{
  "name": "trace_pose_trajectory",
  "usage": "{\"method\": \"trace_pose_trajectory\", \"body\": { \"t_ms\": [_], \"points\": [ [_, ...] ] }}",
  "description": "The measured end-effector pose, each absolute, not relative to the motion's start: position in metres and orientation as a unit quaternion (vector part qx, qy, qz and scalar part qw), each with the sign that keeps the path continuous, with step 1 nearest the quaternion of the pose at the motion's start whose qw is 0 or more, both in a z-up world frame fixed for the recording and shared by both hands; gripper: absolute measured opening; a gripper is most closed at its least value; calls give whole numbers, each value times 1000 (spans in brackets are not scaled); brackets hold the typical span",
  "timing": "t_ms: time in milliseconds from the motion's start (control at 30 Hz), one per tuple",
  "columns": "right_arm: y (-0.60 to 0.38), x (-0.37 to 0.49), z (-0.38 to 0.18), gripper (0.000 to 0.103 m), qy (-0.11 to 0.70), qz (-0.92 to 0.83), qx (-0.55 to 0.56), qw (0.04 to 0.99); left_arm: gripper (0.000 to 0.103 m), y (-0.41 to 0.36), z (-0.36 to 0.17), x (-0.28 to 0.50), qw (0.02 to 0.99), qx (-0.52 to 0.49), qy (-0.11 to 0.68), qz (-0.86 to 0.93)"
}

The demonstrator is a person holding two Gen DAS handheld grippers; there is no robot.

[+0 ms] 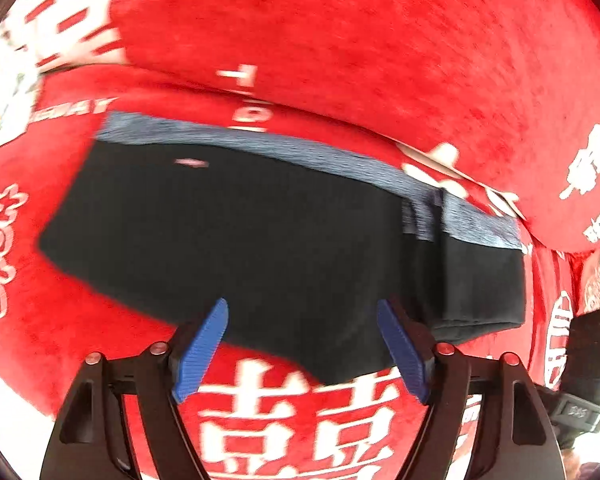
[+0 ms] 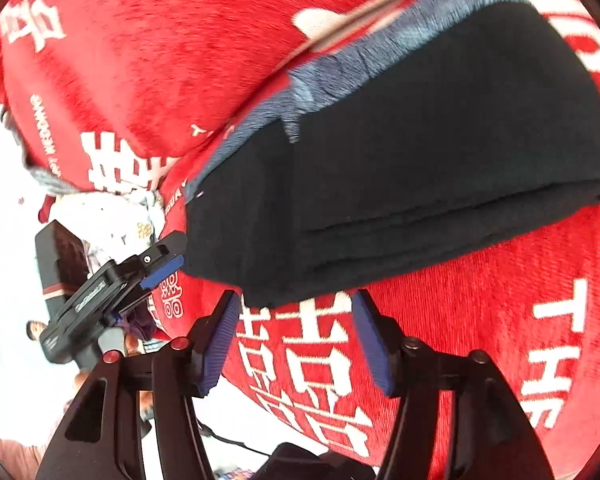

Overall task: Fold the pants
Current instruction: 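Open the right gripper and withdraw both grippers from the folded pants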

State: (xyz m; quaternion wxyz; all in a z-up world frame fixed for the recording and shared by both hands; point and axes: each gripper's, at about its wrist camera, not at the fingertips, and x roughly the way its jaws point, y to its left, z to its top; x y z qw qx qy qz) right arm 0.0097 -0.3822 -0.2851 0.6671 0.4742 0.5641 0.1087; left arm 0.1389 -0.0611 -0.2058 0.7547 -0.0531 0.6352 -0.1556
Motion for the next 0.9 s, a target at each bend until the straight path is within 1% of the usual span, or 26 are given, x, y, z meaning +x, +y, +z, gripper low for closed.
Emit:
{"method": "trace_pose_trajectory", "body": {
  "t_ms": [133,200,267,500,633,800,900],
  "points": [
    [-374,-2,-270,65,570,84,467,671,79,-23,-213,138,723,-80,673,-133],
    [-367,-2,-263,67,568,76,466,674,79,1,-211,139,723,-109,670,-129],
    [-355,0,-256,71,566,67,463,679,79,19,-206,138,727,-123,664,-127],
    [-315,-4,-235,75,555,63,458,692,79,76,-199,143,719,-183,656,-140],
    [-289,-6,-226,75,567,77,437,694,79,101,-191,138,723,-206,645,-134],
    [-279,-16,-218,75,569,95,420,701,79,128,-181,116,741,-215,626,-113],
    [-280,-28,-212,75,557,101,415,713,79,138,-169,91,765,-182,612,-79]
  ]
}}
